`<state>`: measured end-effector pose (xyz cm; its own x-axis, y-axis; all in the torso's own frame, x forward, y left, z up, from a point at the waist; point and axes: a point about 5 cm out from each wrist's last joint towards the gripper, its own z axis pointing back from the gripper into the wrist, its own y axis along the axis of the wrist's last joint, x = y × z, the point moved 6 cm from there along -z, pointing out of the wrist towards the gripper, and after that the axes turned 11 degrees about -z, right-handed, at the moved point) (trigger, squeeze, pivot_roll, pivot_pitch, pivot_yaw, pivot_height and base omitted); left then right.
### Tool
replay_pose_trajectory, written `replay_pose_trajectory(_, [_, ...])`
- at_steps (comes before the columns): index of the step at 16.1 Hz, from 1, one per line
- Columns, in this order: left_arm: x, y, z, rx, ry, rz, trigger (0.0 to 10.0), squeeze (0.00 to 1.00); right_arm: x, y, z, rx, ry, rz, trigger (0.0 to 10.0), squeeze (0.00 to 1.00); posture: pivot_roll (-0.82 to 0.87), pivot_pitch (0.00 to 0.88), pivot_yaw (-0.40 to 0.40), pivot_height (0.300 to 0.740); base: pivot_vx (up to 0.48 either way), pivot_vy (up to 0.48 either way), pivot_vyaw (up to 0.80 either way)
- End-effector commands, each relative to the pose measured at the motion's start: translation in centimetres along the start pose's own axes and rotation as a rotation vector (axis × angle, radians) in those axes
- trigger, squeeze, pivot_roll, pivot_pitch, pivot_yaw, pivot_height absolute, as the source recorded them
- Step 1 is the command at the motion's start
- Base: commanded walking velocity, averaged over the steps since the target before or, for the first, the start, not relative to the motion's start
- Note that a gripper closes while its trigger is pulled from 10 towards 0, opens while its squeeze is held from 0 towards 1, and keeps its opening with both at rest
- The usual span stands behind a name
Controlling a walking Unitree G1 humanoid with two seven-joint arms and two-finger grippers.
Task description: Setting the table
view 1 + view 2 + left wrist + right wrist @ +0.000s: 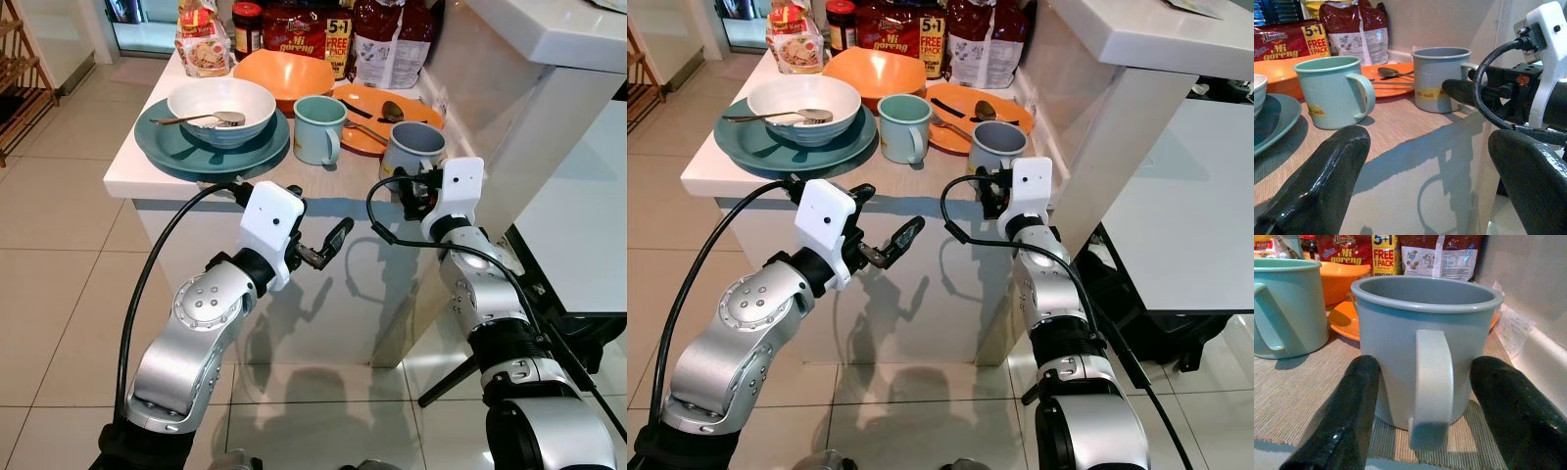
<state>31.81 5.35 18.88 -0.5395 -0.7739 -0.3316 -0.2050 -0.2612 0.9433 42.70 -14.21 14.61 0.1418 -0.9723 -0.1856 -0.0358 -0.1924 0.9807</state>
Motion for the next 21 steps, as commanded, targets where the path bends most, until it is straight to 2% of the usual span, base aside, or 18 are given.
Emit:
replay_pose_trajectory(1, [0.6,0.6,0.0,0.017,-0.027,-0.005,10.0,0.0,0.4,0.5,-0.2,0.016,-0.008,-0.008,0.0,0.0,0.07,0.045,-0.066,0.74,0.0,0.0,0.0])
replay_pose_trajectory(18, [0.5,0.2,0.1,0.011,-0.015,-0.013,10.0,0.0,0.0,0.4,0.2,0.052,0.006,-0.016,0.0,0.0,0.08,0.032,-0.057,0.74,0.0,0.0,0.0])
replay_pose_trajectory(21, [-0.9,0.8,0.0,0.076,0.119,0.031,10.0,0.0,0.0,0.5,0.4,0.061,0.005,-0.02,0.0,0.0,0.08,0.034,-0.057,0.74,0.0,0.0,0.0])
